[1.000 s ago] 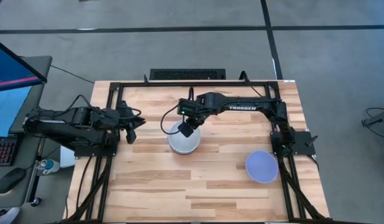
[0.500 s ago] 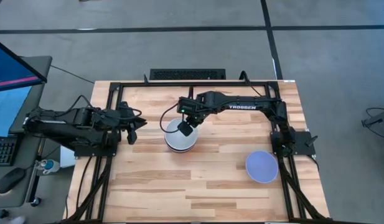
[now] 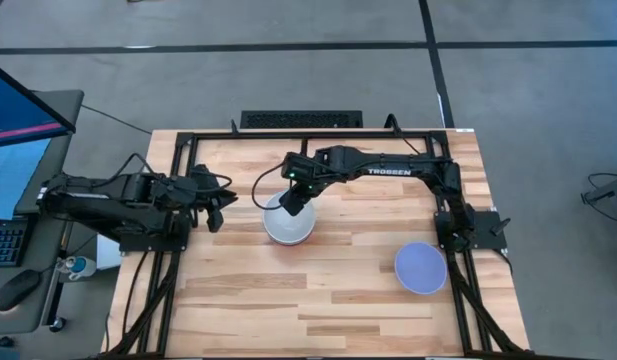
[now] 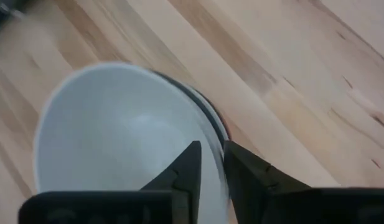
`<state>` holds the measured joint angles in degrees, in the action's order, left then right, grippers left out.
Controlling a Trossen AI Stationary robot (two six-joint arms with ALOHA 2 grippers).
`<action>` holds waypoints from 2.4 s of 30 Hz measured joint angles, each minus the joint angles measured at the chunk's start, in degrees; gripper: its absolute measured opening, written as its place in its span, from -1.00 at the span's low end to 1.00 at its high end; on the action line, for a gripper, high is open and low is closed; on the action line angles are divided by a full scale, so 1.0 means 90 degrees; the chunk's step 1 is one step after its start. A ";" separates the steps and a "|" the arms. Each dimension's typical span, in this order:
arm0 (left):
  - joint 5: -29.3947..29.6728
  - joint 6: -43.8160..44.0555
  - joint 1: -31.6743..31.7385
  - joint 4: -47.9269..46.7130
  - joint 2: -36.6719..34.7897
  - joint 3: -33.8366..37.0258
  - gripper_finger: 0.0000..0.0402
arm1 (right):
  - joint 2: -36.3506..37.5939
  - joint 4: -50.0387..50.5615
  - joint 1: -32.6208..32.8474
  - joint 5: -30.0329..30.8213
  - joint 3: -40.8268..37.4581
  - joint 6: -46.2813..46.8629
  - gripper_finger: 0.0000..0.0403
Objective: Nest bowls inside each other
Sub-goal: Stack the white bowl on the black bowl, then stack the light blue bowl on the white bowl
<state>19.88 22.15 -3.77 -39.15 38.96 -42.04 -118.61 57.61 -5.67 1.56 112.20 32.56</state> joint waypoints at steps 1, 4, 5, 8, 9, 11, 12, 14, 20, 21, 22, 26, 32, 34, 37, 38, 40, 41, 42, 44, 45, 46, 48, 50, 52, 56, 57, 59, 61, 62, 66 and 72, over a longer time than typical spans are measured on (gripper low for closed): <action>-0.0001 0.0004 0.0000 -0.0013 0.0044 0.0001 -0.74 | 0.0000 -0.0102 0.0000 -0.0004 0.0000 0.0000 -0.53; -0.0001 0.0007 0.0000 0.0030 0.0199 0.0002 -0.74 | 0.0000 -0.0206 0.0000 0.0005 0.0000 -0.0010 -0.44; -0.0003 0.0005 0.0000 0.0022 0.0235 0.0002 -0.74 | 0.0000 -0.0154 0.0000 0.0053 0.0000 -0.0051 -0.41; -0.0039 -0.0054 -0.0013 0.0288 0.0382 0.0002 -0.74 | 0.0065 0.0394 -0.0028 0.0147 -0.0001 -0.0107 -0.31; -0.0092 -0.0120 -0.0041 0.0406 0.0398 0.0002 -0.74 | 0.0118 0.0605 -0.0045 0.0152 -0.0002 -0.0112 -0.28; -0.0153 -0.0264 -0.0089 0.0674 0.0388 0.0002 -0.74 | 0.0242 0.0794 -0.0049 0.0210 0.0005 -0.0137 -0.22; -0.0165 -0.0303 -0.0104 0.0786 0.0410 -0.0001 -0.74 | 0.0318 0.0932 -0.0049 0.0219 0.0002 -0.0175 -0.20; -0.0157 -0.0365 -0.0112 0.0796 0.0428 0.0000 -0.74 | 0.0419 0.0892 -0.0008 0.0220 0.0030 -0.0221 -0.16; -0.0124 -0.0381 -0.0113 0.0715 0.0422 0.0000 -0.74 | 0.0730 0.0844 0.0184 0.0167 0.0336 -0.0291 -0.06; -0.0123 -0.0381 -0.0114 0.0727 0.0420 0.0000 -0.74 | 0.0775 0.0843 0.0210 0.0183 0.0396 -0.0295 -0.05; -0.0121 -0.0381 -0.0114 0.0725 0.0422 0.0000 -0.74 | 0.0822 0.0832 0.0235 0.0234 0.0445 -0.0320 -0.04; -0.0085 -0.0377 -0.0114 0.0723 0.0423 0.0000 -0.74 | 0.1018 0.1646 0.0316 0.0836 0.0454 -0.0357 -0.02; -0.0056 -0.0338 -0.0114 0.0723 0.0423 0.0000 -0.74 | 0.1145 0.2751 0.0396 0.1153 -0.0208 -0.0299 -0.04; -0.0054 -0.0328 -0.0114 0.0723 0.0423 0.0000 -0.74 | 0.1388 0.2205 0.0511 0.0996 -0.0654 -0.0294 -0.05; -0.0058 -0.0328 -0.0114 0.0723 0.0423 0.0000 -0.74 | 0.2010 0.1289 0.0668 0.0617 -0.1600 -0.0256 -0.09; -0.0058 -0.0328 -0.0114 0.0723 0.0423 0.0000 -0.74 | 0.2233 0.0920 0.0716 0.0550 -0.1966 -0.0191 -0.11; -0.0070 -0.0341 -0.0114 0.0724 0.0423 0.0000 -0.74 | 0.2726 0.0355 0.0781 0.0472 -0.2734 0.0019 -0.16; -0.0118 -0.0342 -0.0114 0.0723 0.0423 0.0000 -0.74 | 0.3000 0.0110 0.0807 0.0480 -0.3100 0.0171 -0.19; -0.0131 -0.0345 -0.0114 0.0723 0.0423 0.0000 -0.74 | 0.3268 -0.0077 0.0846 0.0526 -0.3448 0.0357 -0.22; -0.0133 -0.0384 -0.0114 0.0723 0.0423 0.0000 -0.74 | 0.3802 -0.0116 0.0932 0.0700 -0.4096 0.0828 -0.28; -0.0134 -0.0405 -0.0114 0.0723 0.0423 0.0000 -0.74 | 0.4050 -0.0015 0.0973 0.0818 -0.4420 0.1120 -0.30; -0.0134 -0.0422 -0.0114 0.0723 0.0423 0.0000 -0.74 | 0.4295 0.0162 0.1004 0.0875 -0.4730 0.1439 -0.33; -0.0134 -0.0430 -0.0114 0.0723 0.0423 0.0000 -0.74 | 0.4786 0.0314 0.1038 0.0880 -0.5285 0.2031 -0.37; -0.0134 -0.0430 -0.0114 0.0723 0.0423 0.0000 -0.74 | 0.5258 0.0470 0.1118 0.0824 -0.5760 0.2523 -0.40; -0.0133 -0.0432 -0.0114 0.0723 0.0423 0.0000 -0.74 | 0.5587 0.0580 0.1276 0.0678 -0.6131 0.2916 -0.41; -0.0104 -0.0395 -0.0114 0.0725 0.0425 0.0000 -0.74 | 0.6027 0.1257 0.1607 0.0532 -0.6648 0.3496 -0.40; -0.0080 -0.0363 -0.0114 0.0725 0.0425 0.0000 -0.74 | 0.6109 0.1511 0.1692 0.0439 -0.6755 0.3608 -0.40; -0.0058 -0.0270 -0.0114 0.0723 0.0425 0.0000 -0.74 | 0.6253 0.1913 0.1866 0.0129 -0.6915 0.3813 -0.39; -0.0056 -0.0197 -0.0112 0.0723 0.0425 0.0000 -0.74 | 0.6453 0.2034 0.2054 -0.0041 -0.7021 0.3909 -0.39; -0.0048 -0.0171 -0.0112 0.0723 0.0425 0.0000 -0.74 | 0.6547 0.2093 0.2157 -0.0067 -0.7055 0.3985 -0.39; 0.0168 -0.0037 -0.0114 0.0707 0.0517 0.0000 -0.74 | 0.6875 0.2100 0.2569 -0.0360 -0.7142 0.4380 -0.39; 0.0206 0.0122 -0.0114 0.0747 0.0818 0.0002 -0.74 | 0.7022 0.2589 0.3560 -0.0499 -0.7151 0.5075 -0.35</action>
<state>21.74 23.24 -4.79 -32.43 46.32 -42.02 -55.41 80.92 26.37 -2.93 47.84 78.23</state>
